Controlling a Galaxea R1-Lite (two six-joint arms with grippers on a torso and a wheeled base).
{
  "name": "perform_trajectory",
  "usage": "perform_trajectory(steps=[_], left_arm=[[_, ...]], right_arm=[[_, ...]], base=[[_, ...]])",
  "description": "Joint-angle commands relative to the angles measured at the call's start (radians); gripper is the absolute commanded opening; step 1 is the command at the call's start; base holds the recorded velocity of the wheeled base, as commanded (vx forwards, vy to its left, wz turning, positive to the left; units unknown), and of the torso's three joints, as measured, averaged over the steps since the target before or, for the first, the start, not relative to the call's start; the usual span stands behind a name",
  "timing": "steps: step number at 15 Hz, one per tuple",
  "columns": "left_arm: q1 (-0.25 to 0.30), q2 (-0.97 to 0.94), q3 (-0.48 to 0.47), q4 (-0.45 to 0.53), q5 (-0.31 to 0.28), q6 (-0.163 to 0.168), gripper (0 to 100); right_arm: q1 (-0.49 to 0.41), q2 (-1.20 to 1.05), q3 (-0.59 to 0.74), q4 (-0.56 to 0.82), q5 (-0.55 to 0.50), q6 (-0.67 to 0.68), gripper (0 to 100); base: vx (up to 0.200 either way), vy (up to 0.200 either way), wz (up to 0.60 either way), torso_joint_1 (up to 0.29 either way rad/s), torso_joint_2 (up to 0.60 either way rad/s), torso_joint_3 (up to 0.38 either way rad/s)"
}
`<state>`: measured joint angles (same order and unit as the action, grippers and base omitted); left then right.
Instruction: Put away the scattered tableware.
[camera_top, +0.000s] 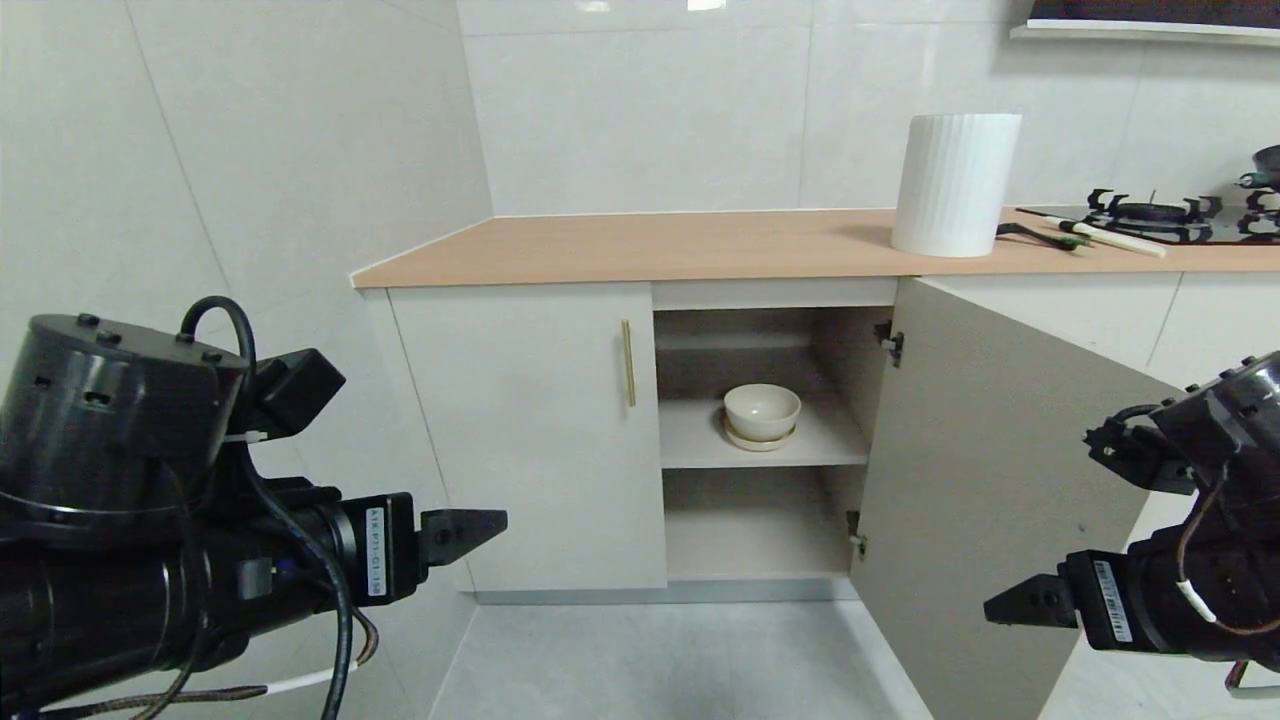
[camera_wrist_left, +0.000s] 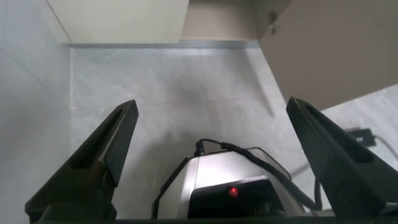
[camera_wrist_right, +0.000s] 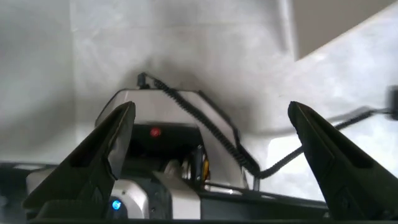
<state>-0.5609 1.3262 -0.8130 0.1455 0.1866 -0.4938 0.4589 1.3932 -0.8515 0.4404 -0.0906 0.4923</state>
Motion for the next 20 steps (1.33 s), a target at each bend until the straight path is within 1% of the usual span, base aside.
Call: perform_trajectory(steps=[1,3,5,7,9,10,12,14,17,19,20], left_arm=[[-0.001,0.005,0.0,0.0,0.001,0.0,100],[-0.001,0.005,0.0,0.0,-0.001,0.0,100],[-0.001,0.008,0.002,0.0,-0.001,0.0,100],[-0.001,0.007,0.002,0.0,-0.001,0.0,100],[-0.001,0.005,0.002,0.0,-0.001,0.0,100],[-0.001,0.004,0.002,0.0,-0.001,0.0,100],[-0.001,0.004,0.003,0.0,-0.001,0.0,100],[-0.001,0.004,0.003,0.0,-0.001,0.0,100],[-0.001,0.004,0.003,0.0,-0.001,0.0,100],[-0.001,0.004,0.003,0.0,-0.001,0.0,100],[-0.001,0.004,0.005,0.0,-0.001,0.0,100]], right_arm=[[-0.029,0.001,0.0,0.0,-0.006,-0.015,100],[-0.089,0.006,0.0,0.0,-0.012,-0.055,100],[-0.134,0.009,0.0,0.0,-0.04,-0.08,100],[-0.16,0.001,-0.003,0.001,-0.046,-0.098,100],[-0.207,0.004,-0.006,0.0,-0.084,-0.117,100],[-0.256,0.007,-0.009,-0.006,-0.126,-0.14,100],[-0.33,0.013,-0.021,-0.012,-0.132,-0.164,100],[-0.378,0.043,-0.029,-0.065,-0.132,-0.161,100],[-0.454,0.138,-0.024,-0.2,-0.124,-0.153,100],[-0.473,0.194,-0.023,-0.269,-0.123,-0.127,100],[-0.473,0.239,-0.015,-0.316,-0.124,-0.092,100]], base=[[0.0,-0.2,0.0,0.007,0.01,0.002],[0.0,-0.2,0.0,0.002,0.0,0.002],[0.0,-0.2,0.0,0.005,0.0,-0.002],[0.0,-0.2,0.0,0.002,0.0,0.002],[0.0,0.0,0.0,0.0,0.0,0.0],[0.0,0.0,0.0,0.0,0.0,0.0],[0.0,0.0,0.0,0.0,0.0,0.0],[0.0,0.0,0.0,0.0,0.0,0.0],[0.0,0.0,0.0,0.0,0.0,0.0],[0.0,0.0,0.0,0.0,0.0,0.0],[0.0,0.0,0.0,0.0,0.0,0.0]])
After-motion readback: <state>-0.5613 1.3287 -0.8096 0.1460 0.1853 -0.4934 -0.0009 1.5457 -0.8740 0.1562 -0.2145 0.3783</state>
